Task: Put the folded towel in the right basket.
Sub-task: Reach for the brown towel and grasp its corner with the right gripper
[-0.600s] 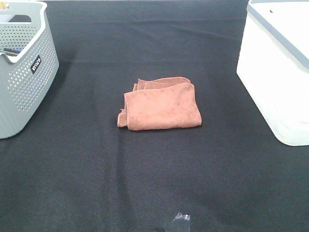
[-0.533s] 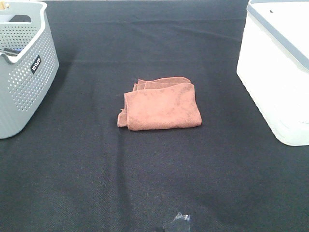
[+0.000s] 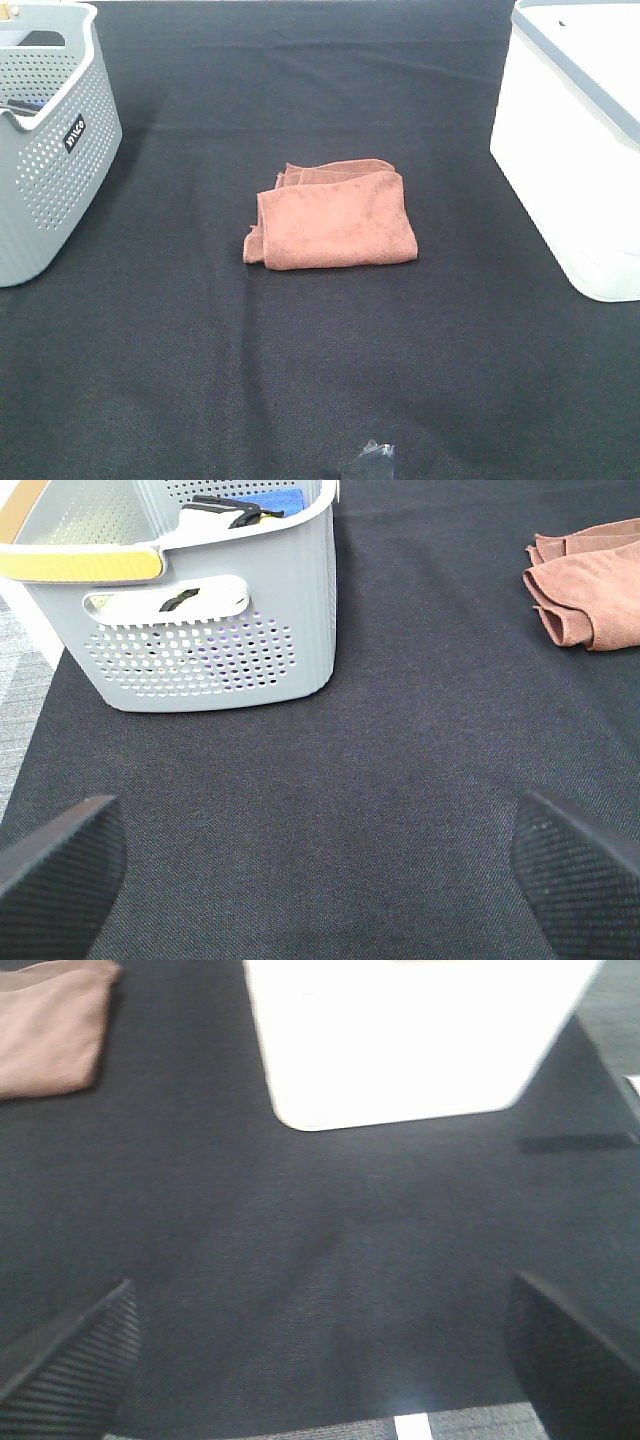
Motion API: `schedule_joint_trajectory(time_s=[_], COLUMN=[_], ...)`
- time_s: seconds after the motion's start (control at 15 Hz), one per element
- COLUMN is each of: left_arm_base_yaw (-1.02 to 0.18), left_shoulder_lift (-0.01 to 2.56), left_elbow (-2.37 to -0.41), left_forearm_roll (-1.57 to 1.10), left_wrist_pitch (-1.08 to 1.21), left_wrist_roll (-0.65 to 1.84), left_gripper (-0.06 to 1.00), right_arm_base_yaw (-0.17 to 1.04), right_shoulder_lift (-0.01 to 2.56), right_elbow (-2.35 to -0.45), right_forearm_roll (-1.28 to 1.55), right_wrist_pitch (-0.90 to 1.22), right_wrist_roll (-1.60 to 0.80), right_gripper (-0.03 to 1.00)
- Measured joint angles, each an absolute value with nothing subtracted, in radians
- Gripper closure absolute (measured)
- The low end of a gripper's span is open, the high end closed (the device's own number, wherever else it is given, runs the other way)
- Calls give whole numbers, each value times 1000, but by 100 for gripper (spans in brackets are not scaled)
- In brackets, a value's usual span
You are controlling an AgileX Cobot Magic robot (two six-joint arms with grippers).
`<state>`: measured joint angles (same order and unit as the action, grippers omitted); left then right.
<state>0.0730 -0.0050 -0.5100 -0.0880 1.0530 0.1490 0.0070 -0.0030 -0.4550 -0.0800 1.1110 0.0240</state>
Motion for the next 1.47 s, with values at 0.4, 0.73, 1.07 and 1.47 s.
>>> schedule_joint_trajectory(time_s=[0.4,0.73,1.07,1.47], left_arm_base_yaw=[73,73,73,73], left_shoulder_lift=[-5,-5,-5,-5], left_elbow=[-510,-510,-510,-510], left_forearm_roll=[-88,-88,-88,-88], left_wrist_pitch=[1053,1053,1053,1053], left_wrist_roll=[149,149,149,149], left_gripper=[-3,-3,-3,-3], right_arm_base_yaw=[-7,-7,-7,-7], right_shoulder_lift=[-3,-3,-3,-3], right_elbow=[-455,-455,-455,-455], right_forearm_roll=[-79,-78,19,23], right_wrist_pitch=[1111,1111,1111,1111], right_wrist_roll=[24,24,-18,-7], right_gripper=[1,1,1,1])
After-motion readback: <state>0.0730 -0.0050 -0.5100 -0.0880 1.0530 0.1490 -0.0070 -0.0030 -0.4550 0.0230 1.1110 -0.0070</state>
